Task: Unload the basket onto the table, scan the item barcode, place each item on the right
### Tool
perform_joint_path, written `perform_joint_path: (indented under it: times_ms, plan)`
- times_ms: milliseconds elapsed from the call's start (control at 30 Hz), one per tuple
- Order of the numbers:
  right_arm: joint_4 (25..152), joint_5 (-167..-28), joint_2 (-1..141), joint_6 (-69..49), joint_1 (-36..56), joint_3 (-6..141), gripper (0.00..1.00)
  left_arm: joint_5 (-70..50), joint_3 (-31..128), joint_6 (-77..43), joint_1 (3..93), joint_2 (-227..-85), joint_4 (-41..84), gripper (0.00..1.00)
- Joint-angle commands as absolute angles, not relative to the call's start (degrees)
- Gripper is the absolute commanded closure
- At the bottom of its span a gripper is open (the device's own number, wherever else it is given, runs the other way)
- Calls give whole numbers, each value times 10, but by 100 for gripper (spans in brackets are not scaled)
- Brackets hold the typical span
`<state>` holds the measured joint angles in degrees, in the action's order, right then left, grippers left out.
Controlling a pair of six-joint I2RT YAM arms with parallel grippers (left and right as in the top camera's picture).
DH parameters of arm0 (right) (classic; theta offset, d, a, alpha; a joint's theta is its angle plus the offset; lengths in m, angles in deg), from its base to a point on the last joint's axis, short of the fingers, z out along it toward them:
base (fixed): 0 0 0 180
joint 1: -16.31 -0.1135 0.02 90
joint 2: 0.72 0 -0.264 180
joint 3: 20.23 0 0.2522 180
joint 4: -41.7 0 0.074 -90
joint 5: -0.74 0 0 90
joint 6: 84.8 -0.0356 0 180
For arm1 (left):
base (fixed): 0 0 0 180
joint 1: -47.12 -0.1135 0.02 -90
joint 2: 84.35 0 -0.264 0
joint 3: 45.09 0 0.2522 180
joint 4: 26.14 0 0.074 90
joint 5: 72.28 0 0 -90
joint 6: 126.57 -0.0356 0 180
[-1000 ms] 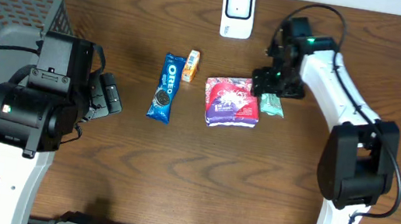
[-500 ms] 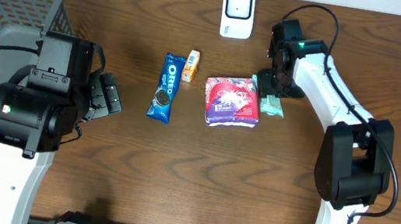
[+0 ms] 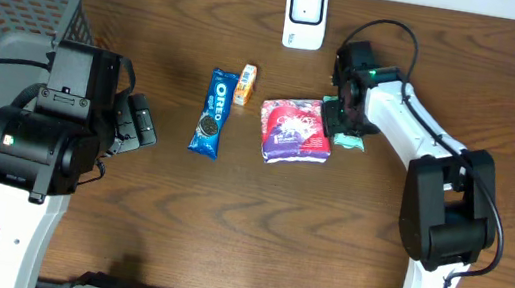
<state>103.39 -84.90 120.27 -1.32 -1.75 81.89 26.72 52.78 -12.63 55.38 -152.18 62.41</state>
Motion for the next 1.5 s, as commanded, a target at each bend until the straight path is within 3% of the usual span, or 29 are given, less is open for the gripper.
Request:
perform_joint_path:
  times_ms: [0,300,400,533,667,867,1000,1167,1467]
  plan:
    - [1025,-831,1201,-17,-25,813,43,273,533,-130,551,-1525,626,2]
    - [1033,-838,1228,-71,-18,812,66,273,533,-130,551,-1525,626,2]
    - [1049,-884,1228,-87,-12,823,68,273,533,-130,551,-1525,626,2]
    - [1089,-1050,1228,-95,39,857,73,273,533,-130,551,-1525,626,2]
    - [1090,-1308,1233,-64,142,856,75,273,533,-130,551,-1525,626,2]
    - [1095,-1433,1255,-29,242,816,72,273,533,-130,551,-1525,626,2]
    - [1089,-1419,1269,-29,278,785,69,274,533,-130,551,-1525,626,2]
    - [1131,-1277,1267,-29,316,796,64,274,533,-130,551,-1525,626,2]
    - [1311,-1140,1235,-28,341,958,54,274,533,-130,551,-1525,626,2]
